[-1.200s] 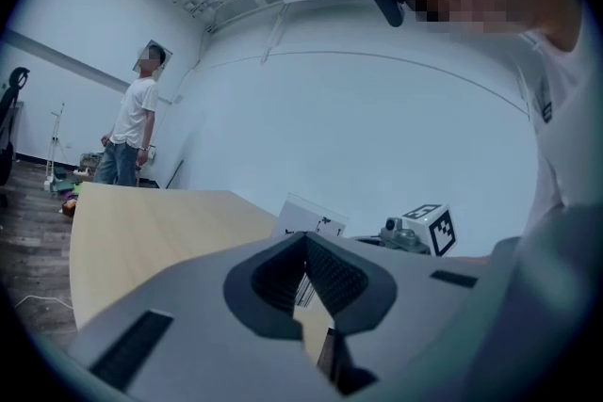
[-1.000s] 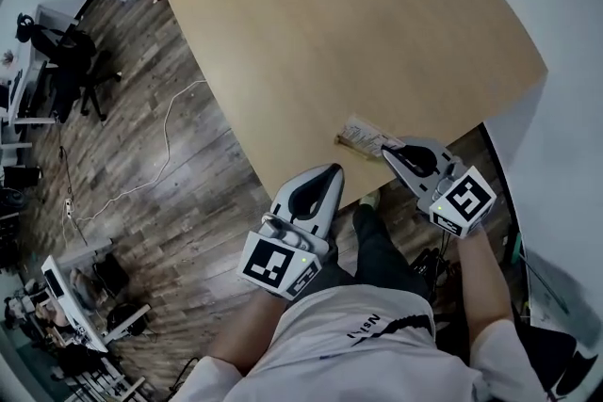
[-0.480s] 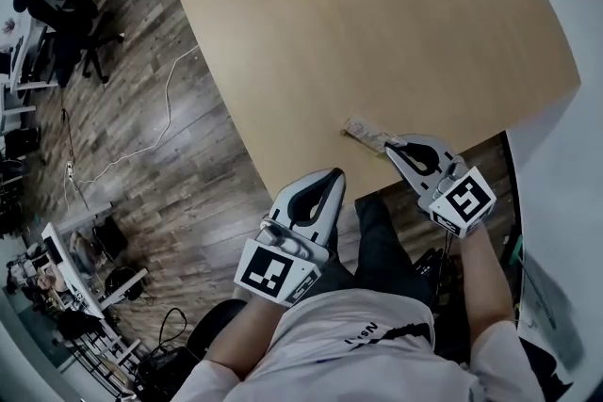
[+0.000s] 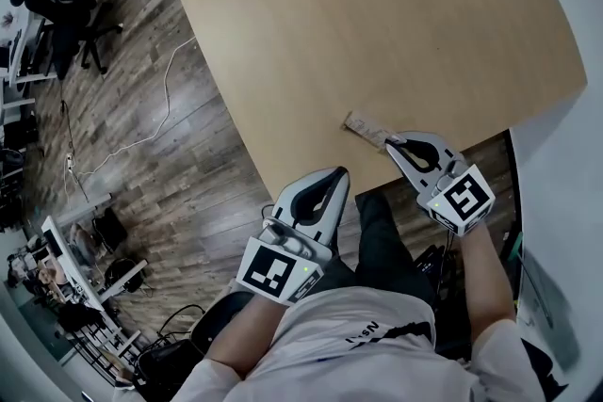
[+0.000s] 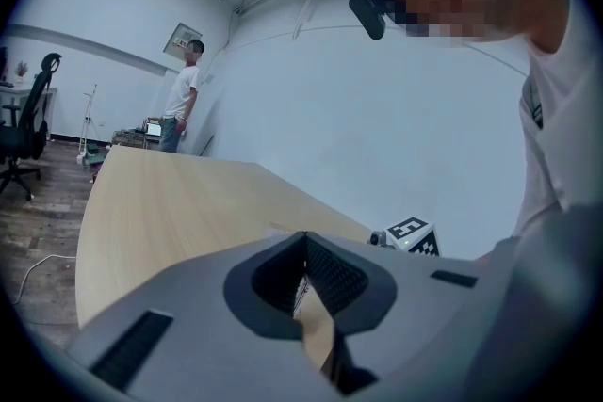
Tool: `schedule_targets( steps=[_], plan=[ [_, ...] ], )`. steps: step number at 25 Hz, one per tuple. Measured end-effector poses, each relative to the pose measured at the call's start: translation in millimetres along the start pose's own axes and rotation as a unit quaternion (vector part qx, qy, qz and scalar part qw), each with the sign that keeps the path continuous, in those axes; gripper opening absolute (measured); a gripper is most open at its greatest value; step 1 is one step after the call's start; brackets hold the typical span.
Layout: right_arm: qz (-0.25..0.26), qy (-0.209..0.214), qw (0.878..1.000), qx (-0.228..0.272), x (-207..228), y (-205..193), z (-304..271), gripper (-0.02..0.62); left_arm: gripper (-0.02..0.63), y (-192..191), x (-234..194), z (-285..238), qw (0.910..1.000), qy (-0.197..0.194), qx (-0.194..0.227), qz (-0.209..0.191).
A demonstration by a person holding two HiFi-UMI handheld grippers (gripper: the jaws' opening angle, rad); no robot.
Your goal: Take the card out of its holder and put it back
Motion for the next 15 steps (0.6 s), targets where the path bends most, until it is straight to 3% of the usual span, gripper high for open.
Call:
schedule_targets(
  steps=[15],
  plan=[
    [0.017, 0.013, 0.998, -0.055, -7.5, -43.2, -24.6, 0.026, 0.014, -6.1, -12.0, -1.4, 1.0000, -0.001, -0.004, 0.001]
  ],
)
Point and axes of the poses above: the fingertips, and each gripper's own axes: z backward along the fingers, x to its right, y out of its top, the point moved 1 cm from there along z, backward along the fingers, and after that the axes turned 11 degrees about z, right-handed, at the moved point
